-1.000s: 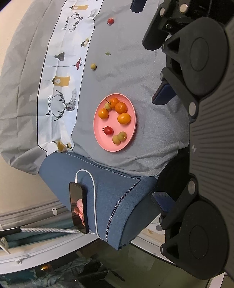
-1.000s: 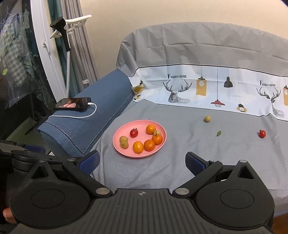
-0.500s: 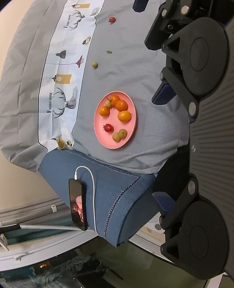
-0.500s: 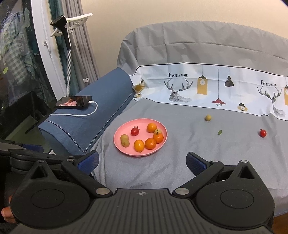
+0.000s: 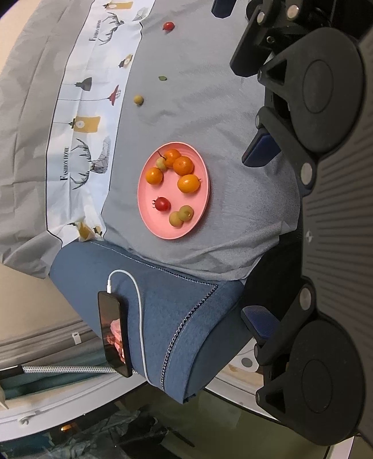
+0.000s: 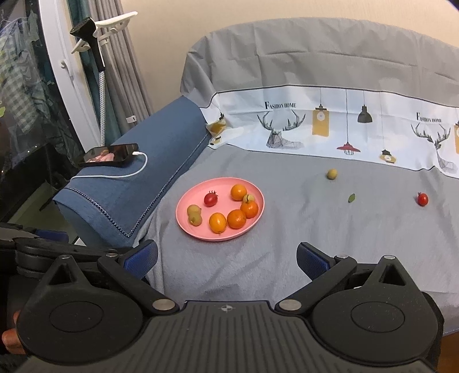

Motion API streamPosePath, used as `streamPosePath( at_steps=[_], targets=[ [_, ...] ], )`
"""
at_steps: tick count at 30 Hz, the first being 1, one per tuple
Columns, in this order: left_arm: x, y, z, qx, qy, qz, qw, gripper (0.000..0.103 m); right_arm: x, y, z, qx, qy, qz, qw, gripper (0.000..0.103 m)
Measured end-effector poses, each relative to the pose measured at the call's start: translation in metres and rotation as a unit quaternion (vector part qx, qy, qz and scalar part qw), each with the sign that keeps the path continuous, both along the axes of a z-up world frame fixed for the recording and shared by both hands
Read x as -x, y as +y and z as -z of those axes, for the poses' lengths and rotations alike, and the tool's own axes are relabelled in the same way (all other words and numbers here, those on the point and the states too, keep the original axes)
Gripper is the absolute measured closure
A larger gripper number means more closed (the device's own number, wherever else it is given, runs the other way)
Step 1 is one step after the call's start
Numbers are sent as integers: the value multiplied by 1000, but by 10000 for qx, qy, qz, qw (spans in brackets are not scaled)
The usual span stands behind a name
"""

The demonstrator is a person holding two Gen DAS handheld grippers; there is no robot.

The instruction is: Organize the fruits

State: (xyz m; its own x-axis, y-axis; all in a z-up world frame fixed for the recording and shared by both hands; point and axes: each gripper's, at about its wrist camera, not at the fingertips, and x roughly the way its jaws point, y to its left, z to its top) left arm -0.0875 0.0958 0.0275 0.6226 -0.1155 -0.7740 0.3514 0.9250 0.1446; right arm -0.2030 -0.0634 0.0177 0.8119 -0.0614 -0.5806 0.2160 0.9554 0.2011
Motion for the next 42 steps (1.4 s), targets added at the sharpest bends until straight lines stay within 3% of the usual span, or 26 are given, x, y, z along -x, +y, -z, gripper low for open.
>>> streamPosePath(
  at_steps=[11, 20, 30, 38, 42],
  targets=[
    [-26, -29, 13, -278, 156, 140, 9994, 0, -18, -28, 19, -213, 198, 280, 9992, 1],
    [-64, -83, 23, -347, 378, 396, 9979, 0, -31, -95, 38, -431, 286, 1139, 9921, 1],
    [-124, -218, 47, -83, 133, 1004, 9948, 0, -50, -223, 78, 205, 290, 2657, 9634, 1],
    [-199, -341, 114, 133, 188, 1291, 9914, 0, -92, -341, 146, 411, 455, 3305, 9418, 1],
    [-228, -391, 152, 155, 306, 1583, 9868, 0, -113, -386, 176, 328, 448, 3434, 9376, 1]
  ],
)
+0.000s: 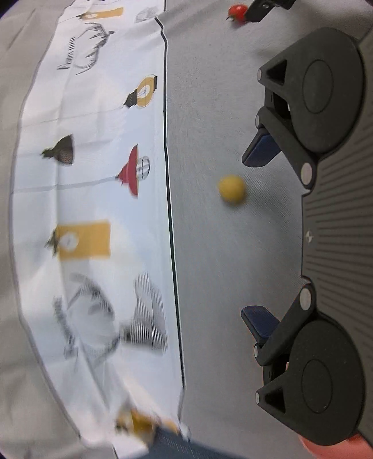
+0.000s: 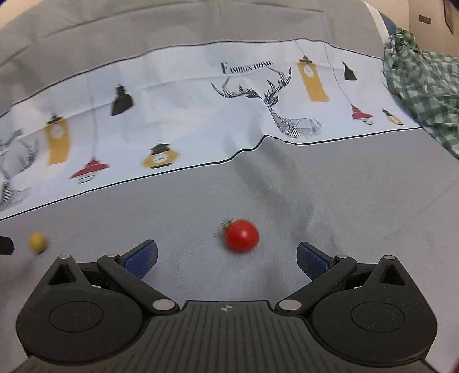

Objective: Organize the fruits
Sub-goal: 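Grasp a small yellow fruit with the left tool while the right tool grasps a red cherry tomato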

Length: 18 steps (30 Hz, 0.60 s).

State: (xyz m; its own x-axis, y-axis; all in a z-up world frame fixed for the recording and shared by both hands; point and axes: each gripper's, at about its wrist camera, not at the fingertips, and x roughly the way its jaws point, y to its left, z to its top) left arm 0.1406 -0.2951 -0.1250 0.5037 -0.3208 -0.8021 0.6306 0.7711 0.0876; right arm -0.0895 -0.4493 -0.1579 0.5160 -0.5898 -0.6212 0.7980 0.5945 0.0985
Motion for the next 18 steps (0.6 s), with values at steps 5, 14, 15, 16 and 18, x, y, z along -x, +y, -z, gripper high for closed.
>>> streamPosePath(
  at_steps=[5, 14, 15, 16, 18],
  targets=[
    [-17, -25, 42, 40, 83, 205, 9997, 0, -23, -20, 40, 351, 184, -296, 9988, 1],
    [-25, -24, 47, 262, 211, -41, 9994, 2, -26, -23, 41, 305, 152, -310, 9989, 3],
    [-23, -23, 43, 300, 240, -15, 9993, 18, -25, -22, 39, 324, 158, -278, 9990, 20],
    [-20, -23, 38, 336, 220, 61, 9992, 53, -23, -19, 37, 364, 109, -268, 9989, 48],
    [-15, -24, 28, 245, 345, 239, 9988, 76, -23, -15, 29, 342, 155, -376, 9986, 71]
  ],
)
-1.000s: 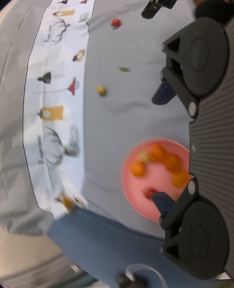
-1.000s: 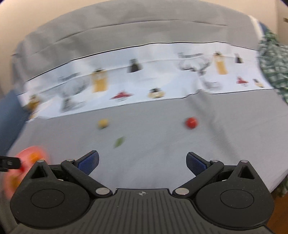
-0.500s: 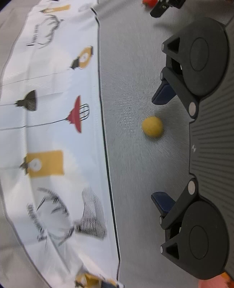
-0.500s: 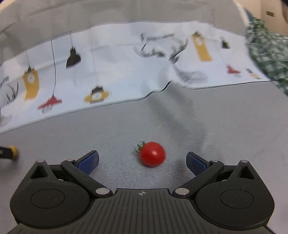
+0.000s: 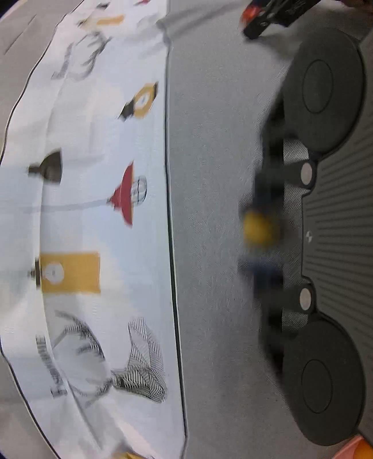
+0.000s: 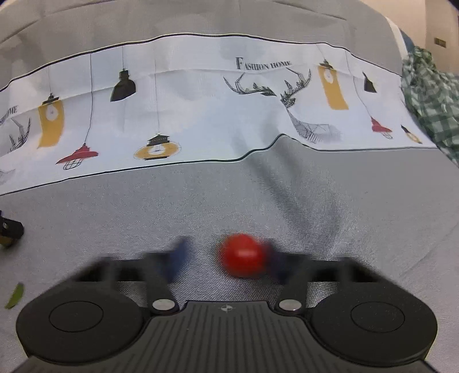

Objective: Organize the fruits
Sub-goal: 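Grasp a small yellow fruit with the left tool while the right tool grasps a red cherry tomato, then carry the yellow fruit and cherry tomato over the pink plate with both tools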

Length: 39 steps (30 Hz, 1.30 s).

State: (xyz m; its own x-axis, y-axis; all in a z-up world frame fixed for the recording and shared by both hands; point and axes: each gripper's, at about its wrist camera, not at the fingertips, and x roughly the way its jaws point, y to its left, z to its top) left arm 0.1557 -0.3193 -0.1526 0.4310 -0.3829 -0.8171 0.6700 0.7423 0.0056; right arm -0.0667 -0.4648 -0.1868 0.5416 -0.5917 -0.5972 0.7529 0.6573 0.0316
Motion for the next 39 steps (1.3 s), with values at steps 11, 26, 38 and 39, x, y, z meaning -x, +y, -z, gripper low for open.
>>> streamPosePath(
  at_steps=[11, 26, 38, 39],
  targets=[
    [59, 62, -79, 129, 96, -10, 9999, 76, 17, 53, -75, -1029, -193, -427, 9936, 71],
    [183, 264, -193, 409, -353, -660, 9964, 76, 102, 218, -179, -1543, -803, -1653, 9708, 71],
    [255, 389, -217, 595, -470, -1253, 9892, 76, 153, 347, -222, -1314, -814, -2693, 9506, 71],
    [259, 397, -218, 624, -479, -1289, 9885, 76, 156, 353, -224, -1287, -814, -2754, 9492, 71]
  ],
)
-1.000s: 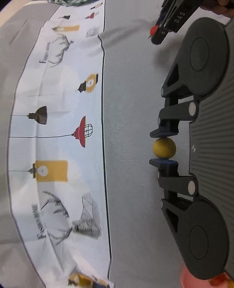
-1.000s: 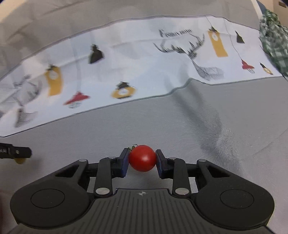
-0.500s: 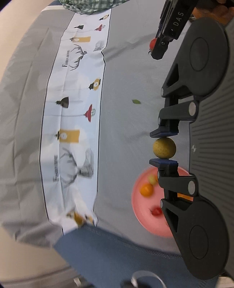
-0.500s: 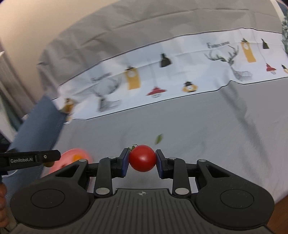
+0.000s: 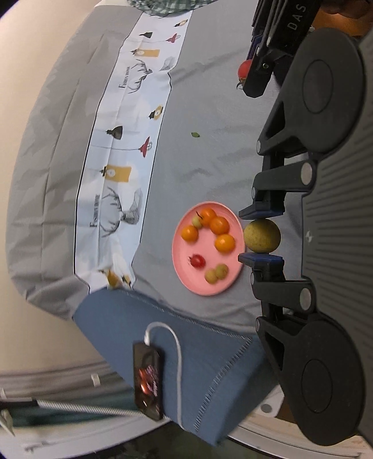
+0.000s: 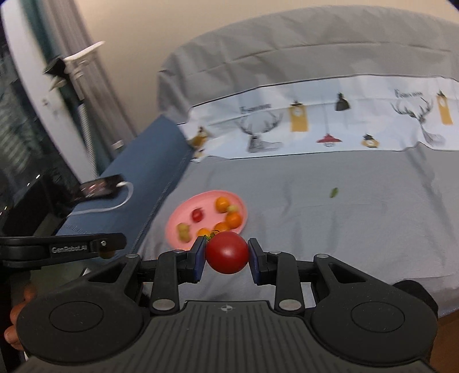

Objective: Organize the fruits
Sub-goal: 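Carry the yellow fruit and cherry tomato over the pink plate with both tools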

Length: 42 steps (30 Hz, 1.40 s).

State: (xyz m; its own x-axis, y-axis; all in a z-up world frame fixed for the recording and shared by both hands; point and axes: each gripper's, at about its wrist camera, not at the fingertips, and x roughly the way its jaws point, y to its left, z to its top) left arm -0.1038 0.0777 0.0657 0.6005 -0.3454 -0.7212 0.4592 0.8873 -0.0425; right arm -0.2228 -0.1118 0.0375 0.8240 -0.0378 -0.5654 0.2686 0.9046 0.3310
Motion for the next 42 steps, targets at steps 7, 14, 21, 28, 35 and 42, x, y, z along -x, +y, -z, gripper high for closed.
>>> streamPosePath(
  at_steps=[7, 14, 21, 28, 35, 42],
  targets=[
    [30, 37, -5, 82, -175, -254, 9995, 76, 26, 45, -16, 586, -233, -353, 9974, 71],
    [42, 50, -9, 233, -265, -375, 9987, 76, 29, 69, -24, 1004, -304, -648, 9924, 71],
    [38, 47, -5, 227, -201, -301, 9991, 76, 28, 66, -19, 874, -193, -541, 9945, 71],
    [27, 48, 0, 212, -102, -342, 9991, 76, 20, 67, -13, 836, -55, -582, 9948, 71],
    [19, 46, 8, 196, -12, -336, 9992, 76, 11, 64, -7, 832, 81, -591, 9947, 71],
    [1, 42, 19, 140, 154, -298, 9993, 76, -3, 63, 1, 816, 263, -562, 9947, 71]
  ],
)
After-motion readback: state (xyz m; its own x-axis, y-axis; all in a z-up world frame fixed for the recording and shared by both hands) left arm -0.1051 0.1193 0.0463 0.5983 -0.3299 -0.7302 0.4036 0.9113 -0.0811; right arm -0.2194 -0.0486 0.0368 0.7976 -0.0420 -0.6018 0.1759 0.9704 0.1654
